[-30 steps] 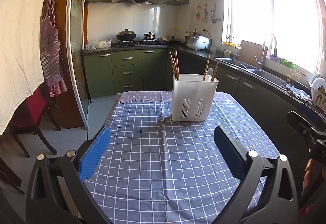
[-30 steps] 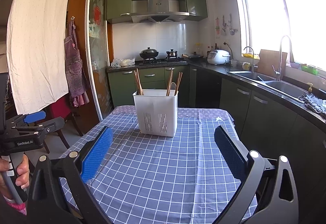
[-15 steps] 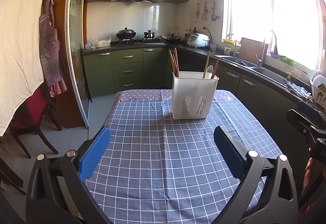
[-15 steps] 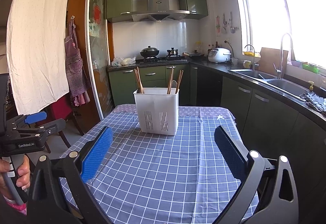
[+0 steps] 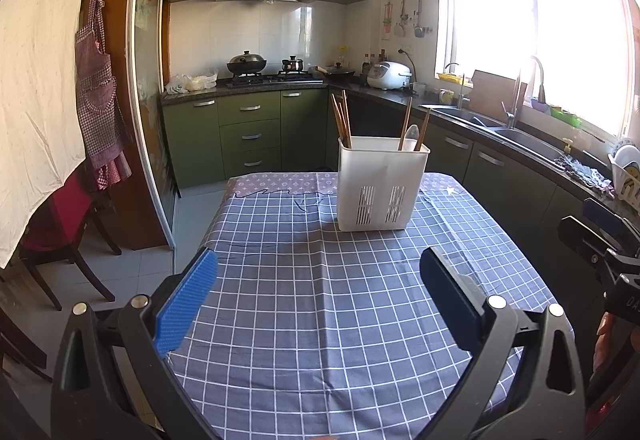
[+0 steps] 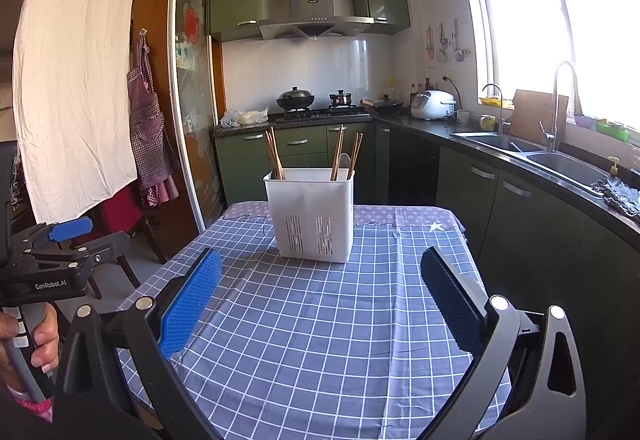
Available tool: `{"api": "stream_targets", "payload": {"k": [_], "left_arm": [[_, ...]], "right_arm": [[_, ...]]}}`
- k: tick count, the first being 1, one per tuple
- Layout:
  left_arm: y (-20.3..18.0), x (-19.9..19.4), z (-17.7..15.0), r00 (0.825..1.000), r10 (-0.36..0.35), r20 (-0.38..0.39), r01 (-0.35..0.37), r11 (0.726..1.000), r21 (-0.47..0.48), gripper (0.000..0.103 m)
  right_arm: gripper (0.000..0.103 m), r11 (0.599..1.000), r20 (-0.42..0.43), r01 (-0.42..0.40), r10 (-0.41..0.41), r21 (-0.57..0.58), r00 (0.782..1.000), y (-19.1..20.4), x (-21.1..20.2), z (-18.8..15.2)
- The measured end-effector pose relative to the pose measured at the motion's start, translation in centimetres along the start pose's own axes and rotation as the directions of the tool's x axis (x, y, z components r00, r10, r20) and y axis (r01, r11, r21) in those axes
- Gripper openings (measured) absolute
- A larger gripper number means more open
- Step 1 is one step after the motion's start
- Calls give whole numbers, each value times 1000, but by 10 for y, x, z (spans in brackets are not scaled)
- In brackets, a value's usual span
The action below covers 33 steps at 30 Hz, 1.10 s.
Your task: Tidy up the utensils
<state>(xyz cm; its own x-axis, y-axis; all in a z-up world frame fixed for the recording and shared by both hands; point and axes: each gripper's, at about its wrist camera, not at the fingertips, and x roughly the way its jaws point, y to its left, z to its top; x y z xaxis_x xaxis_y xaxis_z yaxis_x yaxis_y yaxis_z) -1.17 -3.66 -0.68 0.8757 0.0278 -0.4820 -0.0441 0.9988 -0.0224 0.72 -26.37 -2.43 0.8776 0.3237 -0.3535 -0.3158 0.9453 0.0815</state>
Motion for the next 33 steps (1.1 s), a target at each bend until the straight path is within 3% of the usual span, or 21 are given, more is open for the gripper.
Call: {"api": "stream_targets", "payload": {"k": [33], "left_arm": [[-3, 5, 0, 999, -28, -22, 28, 1000, -4, 96]], "right_arm": [[98, 1000, -25, -5, 5, -2, 1000, 1, 10, -10]]}}
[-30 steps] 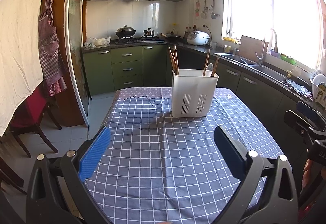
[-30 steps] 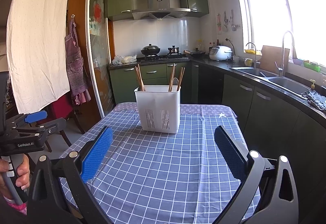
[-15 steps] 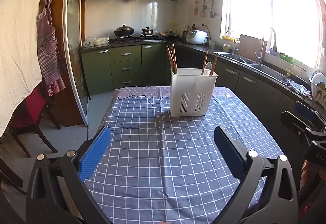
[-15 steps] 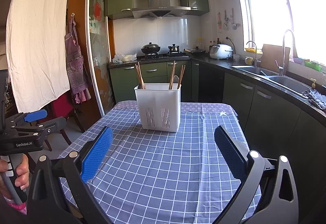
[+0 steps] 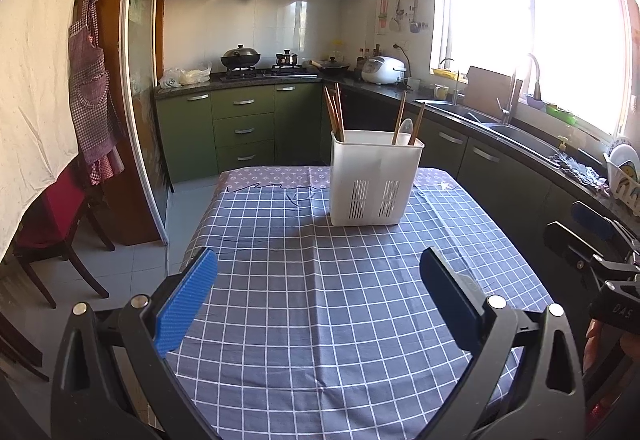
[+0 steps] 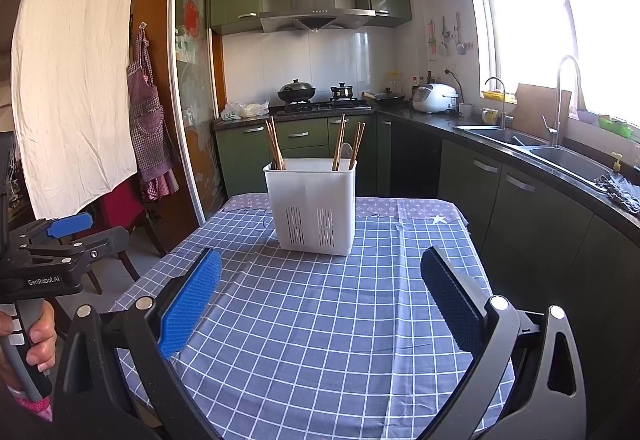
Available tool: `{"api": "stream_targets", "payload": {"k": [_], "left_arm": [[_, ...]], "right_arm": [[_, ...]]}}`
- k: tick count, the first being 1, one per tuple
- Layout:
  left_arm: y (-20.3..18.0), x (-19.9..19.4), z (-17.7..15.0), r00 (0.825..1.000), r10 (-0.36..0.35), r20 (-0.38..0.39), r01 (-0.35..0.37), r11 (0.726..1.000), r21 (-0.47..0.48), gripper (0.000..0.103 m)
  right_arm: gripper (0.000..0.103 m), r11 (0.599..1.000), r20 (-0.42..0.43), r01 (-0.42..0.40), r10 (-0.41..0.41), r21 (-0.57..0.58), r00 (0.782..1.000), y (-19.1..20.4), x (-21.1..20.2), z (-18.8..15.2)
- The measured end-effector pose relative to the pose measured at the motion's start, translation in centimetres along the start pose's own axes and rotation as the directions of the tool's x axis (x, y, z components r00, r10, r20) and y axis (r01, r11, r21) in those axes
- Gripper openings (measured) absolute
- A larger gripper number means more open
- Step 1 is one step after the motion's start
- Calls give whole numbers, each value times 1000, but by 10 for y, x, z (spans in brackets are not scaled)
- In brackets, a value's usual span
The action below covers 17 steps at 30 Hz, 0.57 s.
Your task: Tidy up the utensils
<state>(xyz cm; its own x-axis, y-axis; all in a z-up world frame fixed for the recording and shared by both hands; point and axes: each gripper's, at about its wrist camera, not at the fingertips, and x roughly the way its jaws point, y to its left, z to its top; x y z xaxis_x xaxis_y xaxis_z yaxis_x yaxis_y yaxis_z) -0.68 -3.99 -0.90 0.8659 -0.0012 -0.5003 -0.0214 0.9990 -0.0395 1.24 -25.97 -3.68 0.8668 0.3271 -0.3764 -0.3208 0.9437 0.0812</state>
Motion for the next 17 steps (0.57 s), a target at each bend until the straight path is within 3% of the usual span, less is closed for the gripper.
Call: {"api": "stream_targets", "payload": {"k": [9, 17], "left_arm": [[-2, 5, 0, 1000, -17, 10, 16, 1000, 8, 96], [3, 14, -1, 1000, 18, -23, -18, 1000, -2, 96]], "right_arm": [[98, 1000, -9, -5, 5, 3, 1000, -2, 2, -2], [98, 1000, -19, -2, 2, 8, 1000, -3, 6, -2]]}}
